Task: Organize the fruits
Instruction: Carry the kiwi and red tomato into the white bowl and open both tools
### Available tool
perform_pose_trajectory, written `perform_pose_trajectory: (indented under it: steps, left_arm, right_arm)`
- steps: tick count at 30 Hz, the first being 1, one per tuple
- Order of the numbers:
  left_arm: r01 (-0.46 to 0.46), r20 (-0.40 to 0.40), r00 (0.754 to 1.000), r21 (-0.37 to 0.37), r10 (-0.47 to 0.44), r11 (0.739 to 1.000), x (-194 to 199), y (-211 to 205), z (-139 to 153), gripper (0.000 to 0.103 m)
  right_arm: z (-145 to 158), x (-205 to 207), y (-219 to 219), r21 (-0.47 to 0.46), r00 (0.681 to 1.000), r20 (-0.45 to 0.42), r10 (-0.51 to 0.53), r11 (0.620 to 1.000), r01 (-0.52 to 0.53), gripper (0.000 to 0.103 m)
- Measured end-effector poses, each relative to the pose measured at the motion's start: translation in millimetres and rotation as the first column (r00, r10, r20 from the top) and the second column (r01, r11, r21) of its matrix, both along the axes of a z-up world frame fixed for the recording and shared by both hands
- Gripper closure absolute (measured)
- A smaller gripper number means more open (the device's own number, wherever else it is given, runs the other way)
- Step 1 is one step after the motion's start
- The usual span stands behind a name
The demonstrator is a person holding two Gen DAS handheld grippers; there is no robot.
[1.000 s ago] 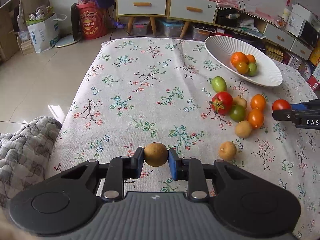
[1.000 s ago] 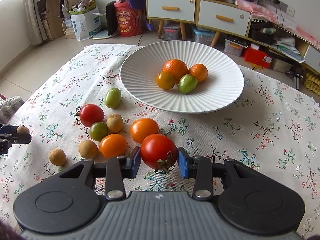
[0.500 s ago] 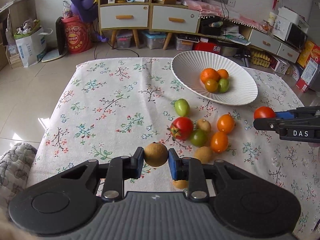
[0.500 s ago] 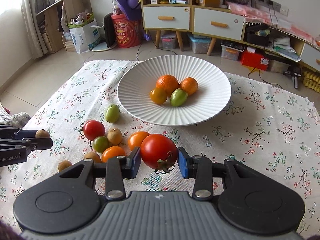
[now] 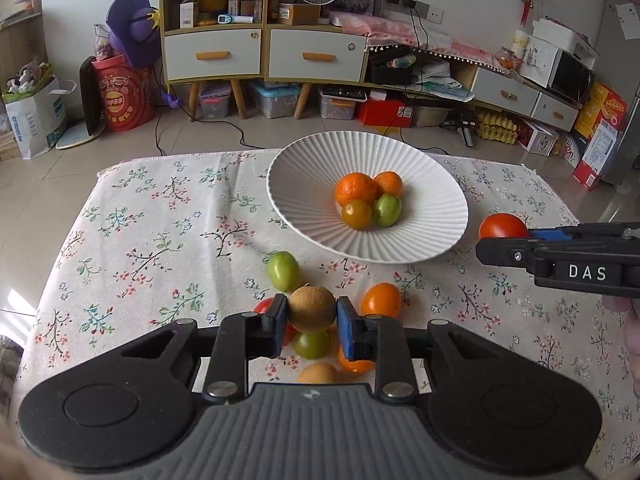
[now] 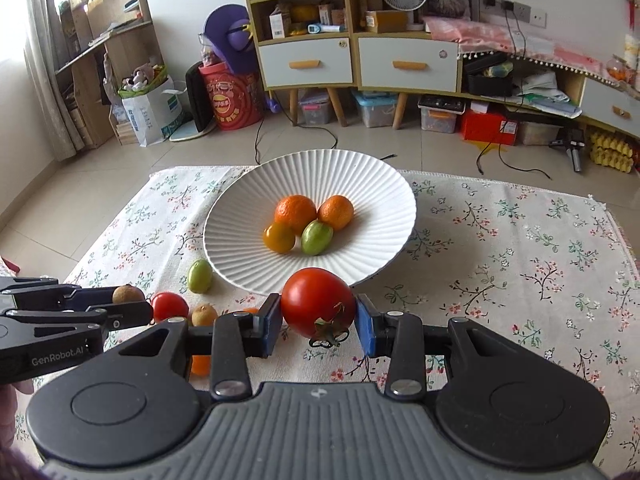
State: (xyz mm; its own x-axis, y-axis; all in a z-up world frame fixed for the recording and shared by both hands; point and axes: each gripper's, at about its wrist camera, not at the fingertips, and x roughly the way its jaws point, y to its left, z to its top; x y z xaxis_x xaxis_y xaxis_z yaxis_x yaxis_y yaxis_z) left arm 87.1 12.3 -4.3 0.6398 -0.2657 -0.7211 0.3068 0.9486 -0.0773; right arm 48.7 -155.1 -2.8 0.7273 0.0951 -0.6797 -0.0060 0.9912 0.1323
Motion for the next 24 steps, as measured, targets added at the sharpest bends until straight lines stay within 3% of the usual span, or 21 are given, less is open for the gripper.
perform_pose_trajectory:
  steps: [13,24]
  left_arm:
    - [0.002,0.037,0.999,-0.051,0.000,0.999,28,-42,-8,0.087]
    - [0.027,0.046,0.999,-0.105,-0.023,0.994,43,-63,-22,0.087]
  right_arm:
    - [1,29,-22,0.089,0.995,0.028,-0.095,0.992,0.092,0.068]
    - [-20,50,-23,0.116,0.993,-0.022,-0.114,0.986,0.116,0.068]
